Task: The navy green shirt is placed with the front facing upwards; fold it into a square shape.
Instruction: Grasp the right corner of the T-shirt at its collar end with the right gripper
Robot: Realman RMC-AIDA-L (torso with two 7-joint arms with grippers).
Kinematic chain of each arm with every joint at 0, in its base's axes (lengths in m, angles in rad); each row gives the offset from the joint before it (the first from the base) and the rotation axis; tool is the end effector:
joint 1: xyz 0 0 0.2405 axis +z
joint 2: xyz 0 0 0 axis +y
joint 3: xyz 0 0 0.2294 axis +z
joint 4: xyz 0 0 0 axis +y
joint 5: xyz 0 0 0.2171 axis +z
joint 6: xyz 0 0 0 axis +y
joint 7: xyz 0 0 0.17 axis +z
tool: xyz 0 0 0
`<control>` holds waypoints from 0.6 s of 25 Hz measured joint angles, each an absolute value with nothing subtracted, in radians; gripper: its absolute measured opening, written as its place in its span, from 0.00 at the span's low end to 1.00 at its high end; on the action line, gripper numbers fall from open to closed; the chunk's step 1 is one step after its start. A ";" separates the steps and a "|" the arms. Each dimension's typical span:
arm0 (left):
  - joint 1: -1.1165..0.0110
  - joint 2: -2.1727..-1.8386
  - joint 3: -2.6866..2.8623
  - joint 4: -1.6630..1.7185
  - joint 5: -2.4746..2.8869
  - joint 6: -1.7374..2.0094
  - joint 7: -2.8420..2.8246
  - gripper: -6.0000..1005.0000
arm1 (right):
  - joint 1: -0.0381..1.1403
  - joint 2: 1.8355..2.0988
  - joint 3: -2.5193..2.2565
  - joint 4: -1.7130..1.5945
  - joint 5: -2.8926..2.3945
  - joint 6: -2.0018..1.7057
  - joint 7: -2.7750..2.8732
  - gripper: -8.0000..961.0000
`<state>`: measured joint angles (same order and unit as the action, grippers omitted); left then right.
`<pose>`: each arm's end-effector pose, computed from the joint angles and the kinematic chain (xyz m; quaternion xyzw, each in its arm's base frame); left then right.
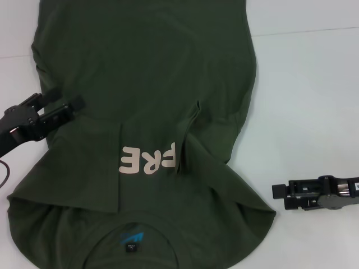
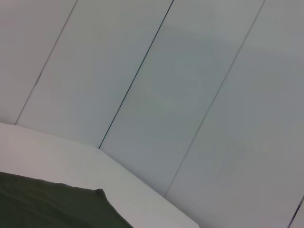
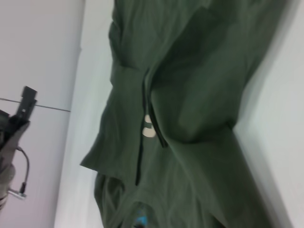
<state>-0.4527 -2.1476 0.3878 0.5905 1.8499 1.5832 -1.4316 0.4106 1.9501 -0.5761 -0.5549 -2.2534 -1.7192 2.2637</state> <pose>-0.2540 0.3258 0.0147 -0.8198 -0.3328 -0.4110 0.2197 0.3149 0.2629 0.0170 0.7144 -0.6769 -0.1768 0.0105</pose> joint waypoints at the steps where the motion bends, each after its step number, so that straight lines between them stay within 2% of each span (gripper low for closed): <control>1: -0.453 -2.148 0.388 0.591 1.850 1.585 -1.432 0.90 | 0.410 1.950 -0.576 -0.555 -2.259 -1.717 2.265 0.98; 15: -0.451 -2.149 0.384 0.591 1.850 1.601 -1.434 0.90 | 0.417 1.957 -0.582 -0.555 -2.300 -1.702 2.284 0.98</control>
